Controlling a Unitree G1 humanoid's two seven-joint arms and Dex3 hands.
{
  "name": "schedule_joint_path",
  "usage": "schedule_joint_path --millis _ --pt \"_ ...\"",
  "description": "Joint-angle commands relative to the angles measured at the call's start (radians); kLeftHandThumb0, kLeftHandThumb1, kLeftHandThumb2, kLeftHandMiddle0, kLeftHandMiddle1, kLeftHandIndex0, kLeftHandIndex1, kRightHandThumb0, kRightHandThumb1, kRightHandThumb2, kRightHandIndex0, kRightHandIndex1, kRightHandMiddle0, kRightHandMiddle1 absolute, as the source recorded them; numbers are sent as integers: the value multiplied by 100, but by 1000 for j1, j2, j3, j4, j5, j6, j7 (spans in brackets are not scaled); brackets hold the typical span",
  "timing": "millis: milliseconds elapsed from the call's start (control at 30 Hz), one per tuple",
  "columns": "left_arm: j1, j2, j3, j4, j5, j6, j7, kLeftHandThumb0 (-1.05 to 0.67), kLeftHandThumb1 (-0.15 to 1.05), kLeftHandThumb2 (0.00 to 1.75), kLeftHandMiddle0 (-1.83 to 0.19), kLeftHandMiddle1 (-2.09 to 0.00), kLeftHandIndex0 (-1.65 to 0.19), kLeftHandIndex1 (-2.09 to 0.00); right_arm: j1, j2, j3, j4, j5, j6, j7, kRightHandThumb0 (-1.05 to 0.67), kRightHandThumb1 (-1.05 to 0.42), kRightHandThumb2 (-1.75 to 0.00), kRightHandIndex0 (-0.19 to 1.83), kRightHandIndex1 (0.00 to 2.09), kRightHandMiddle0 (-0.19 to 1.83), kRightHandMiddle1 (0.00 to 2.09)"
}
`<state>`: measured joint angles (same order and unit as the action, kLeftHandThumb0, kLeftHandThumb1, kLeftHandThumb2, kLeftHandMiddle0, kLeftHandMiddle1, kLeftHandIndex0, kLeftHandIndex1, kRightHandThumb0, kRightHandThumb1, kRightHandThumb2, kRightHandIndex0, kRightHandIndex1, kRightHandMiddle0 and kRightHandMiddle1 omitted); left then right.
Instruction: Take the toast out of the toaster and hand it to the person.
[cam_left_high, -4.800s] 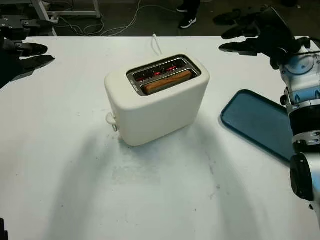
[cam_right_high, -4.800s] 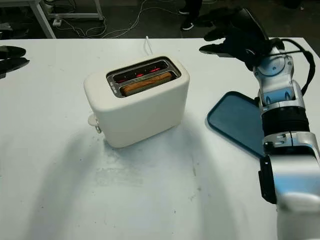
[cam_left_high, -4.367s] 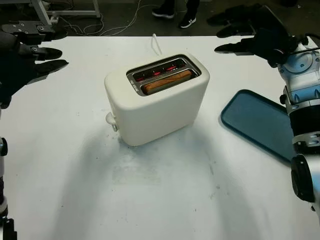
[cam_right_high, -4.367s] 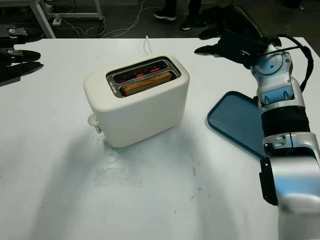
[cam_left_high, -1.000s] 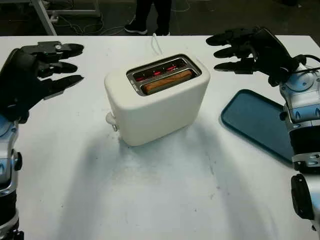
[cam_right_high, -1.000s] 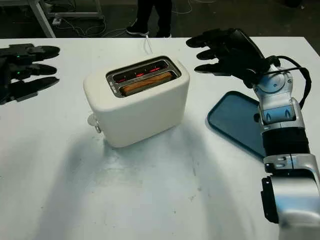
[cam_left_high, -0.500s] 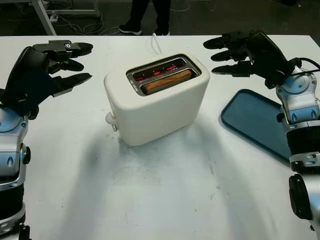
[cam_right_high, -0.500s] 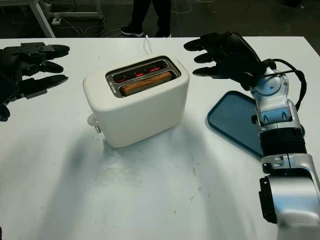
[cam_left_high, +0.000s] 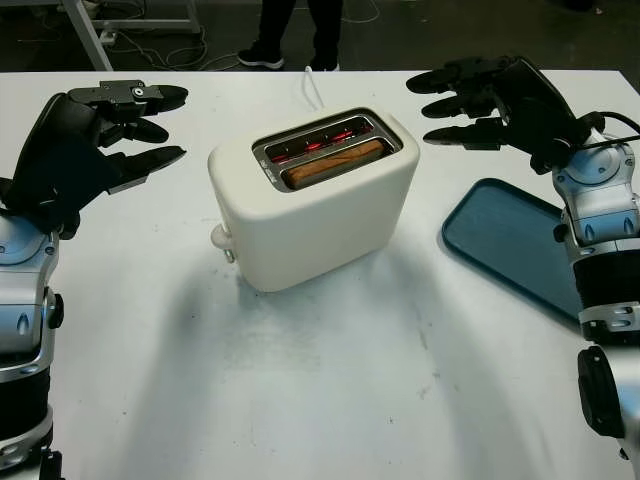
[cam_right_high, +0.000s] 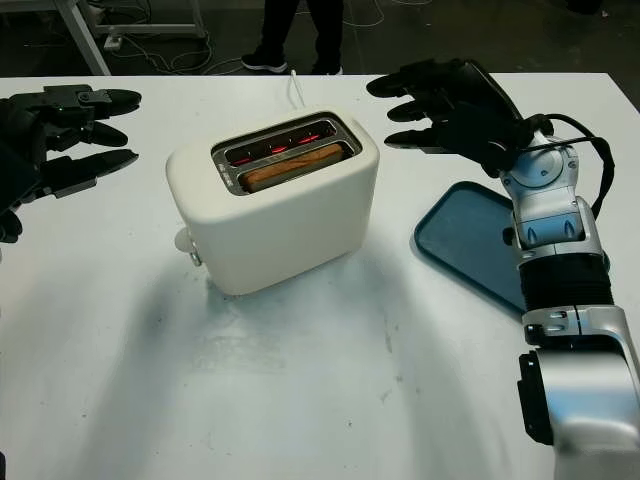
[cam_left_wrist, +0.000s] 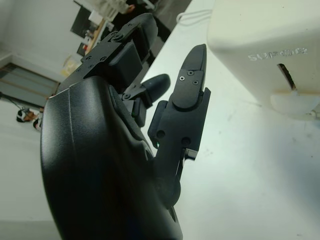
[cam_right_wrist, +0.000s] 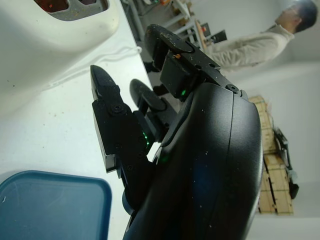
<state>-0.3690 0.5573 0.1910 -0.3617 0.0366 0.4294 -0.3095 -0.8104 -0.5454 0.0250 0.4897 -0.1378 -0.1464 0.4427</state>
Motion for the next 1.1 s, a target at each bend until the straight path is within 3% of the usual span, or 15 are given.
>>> schedule_joint_path --millis 0,567,1067 --pt "-13 1 3 0 -1 -15 7 -22 89 9 -28 -110 -72 -3 -12 -7 -2 -18 -2 11 -1 -16 -79 0 81 13 79 1" --pt "-3 -5 18 -9 -10 -7 11 -22 87 13 -27 -112 -72 -4 -4 -10 5 -21 -51 -22 -63 -1 -77 0 93 20 88 5" --pt "5 8 21 -18 -10 9 -3 -20 86 17 -26 -112 -71 -5 23 -12 -10 -46 -74 -30 -123 -11 -79 -1 99 22 95 6"
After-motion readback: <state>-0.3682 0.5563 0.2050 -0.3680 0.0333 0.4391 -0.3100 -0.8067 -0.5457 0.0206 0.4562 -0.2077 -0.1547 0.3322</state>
